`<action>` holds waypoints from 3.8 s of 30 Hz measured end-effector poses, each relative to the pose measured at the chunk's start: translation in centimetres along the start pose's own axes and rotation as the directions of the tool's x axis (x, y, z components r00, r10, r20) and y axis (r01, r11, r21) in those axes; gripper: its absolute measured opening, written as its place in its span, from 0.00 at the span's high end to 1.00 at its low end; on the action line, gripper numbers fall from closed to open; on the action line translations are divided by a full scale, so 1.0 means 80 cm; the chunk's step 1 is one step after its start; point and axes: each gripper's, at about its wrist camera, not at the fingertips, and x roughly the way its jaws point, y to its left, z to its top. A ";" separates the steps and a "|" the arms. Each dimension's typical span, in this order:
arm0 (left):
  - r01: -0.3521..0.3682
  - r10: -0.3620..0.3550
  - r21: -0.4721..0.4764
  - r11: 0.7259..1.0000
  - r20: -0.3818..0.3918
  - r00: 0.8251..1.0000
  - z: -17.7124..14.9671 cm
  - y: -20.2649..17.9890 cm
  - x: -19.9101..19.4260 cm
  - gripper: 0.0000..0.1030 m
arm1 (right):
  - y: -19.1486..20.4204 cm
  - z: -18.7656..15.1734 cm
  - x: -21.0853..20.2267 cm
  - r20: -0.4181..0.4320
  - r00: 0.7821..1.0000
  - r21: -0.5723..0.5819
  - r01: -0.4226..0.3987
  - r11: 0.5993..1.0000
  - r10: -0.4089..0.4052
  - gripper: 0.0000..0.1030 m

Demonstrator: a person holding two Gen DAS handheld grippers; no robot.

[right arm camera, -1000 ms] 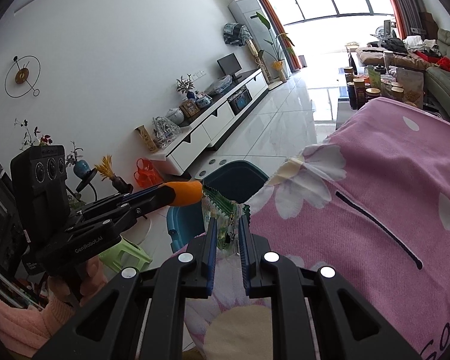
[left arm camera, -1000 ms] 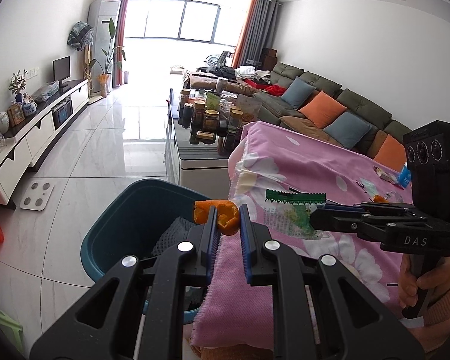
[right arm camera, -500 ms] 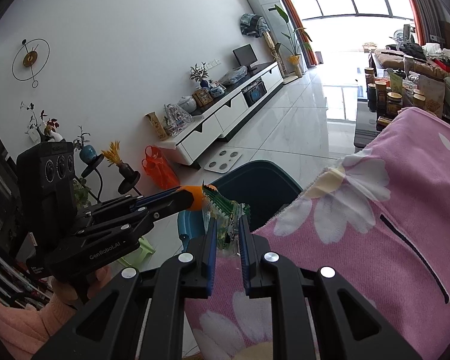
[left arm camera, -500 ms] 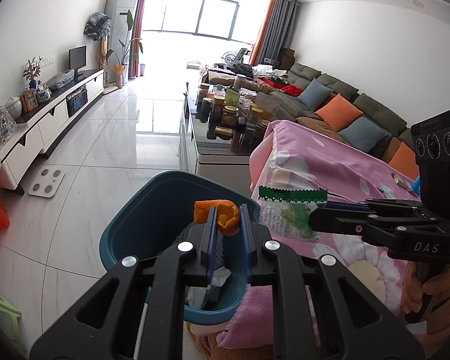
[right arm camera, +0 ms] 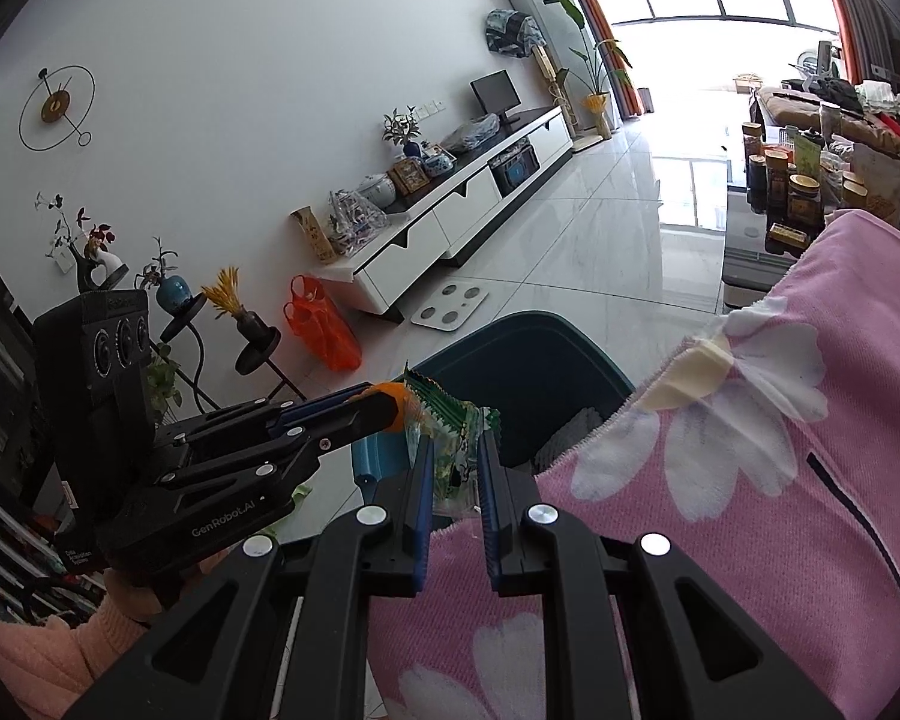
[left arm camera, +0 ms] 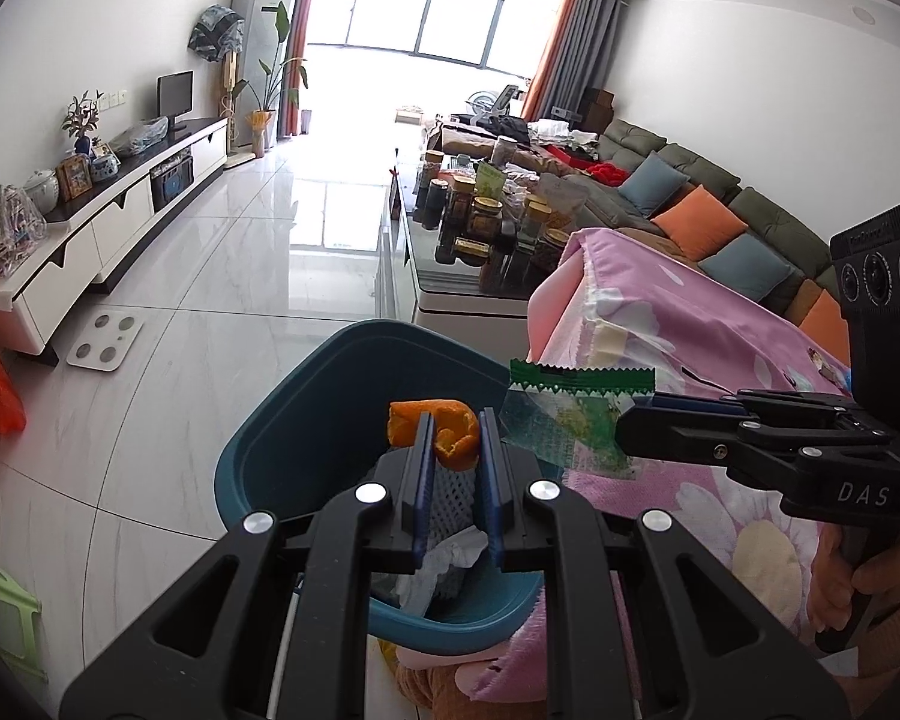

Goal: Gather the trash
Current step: 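Lower both grippers into the teal bin and open them, then move both open grippers back over the gold foil bag on the table, then grasp the gold foil bag with the right gripper while the left gripper grasps an orange peel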

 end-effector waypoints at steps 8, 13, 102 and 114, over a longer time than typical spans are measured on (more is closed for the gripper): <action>-0.021 0.021 -0.012 1.000 -0.023 1.000 -0.001 0.001 0.020 0.86 | 0.000 0.008 0.012 -0.016 1.000 0.005 -0.004 1.000 0.004 0.87; -0.030 0.030 -0.017 0.999 -0.037 0.999 -0.003 0.004 0.029 0.86 | 0.001 0.008 0.025 -0.033 0.999 0.011 -0.007 1.000 0.007 0.87; 0.496 -0.408 0.443 0.747 -0.284 0.868 -0.053 -0.465 0.095 0.35 | -0.219 -0.269 -0.408 0.230 0.682 0.595 0.467 0.654 -0.695 0.46; 0.489 -0.327 0.447 0.749 -0.392 0.860 -0.062 -0.510 0.140 0.59 | -0.258 -0.291 -0.423 0.184 0.711 0.657 0.425 0.623 -0.679 0.33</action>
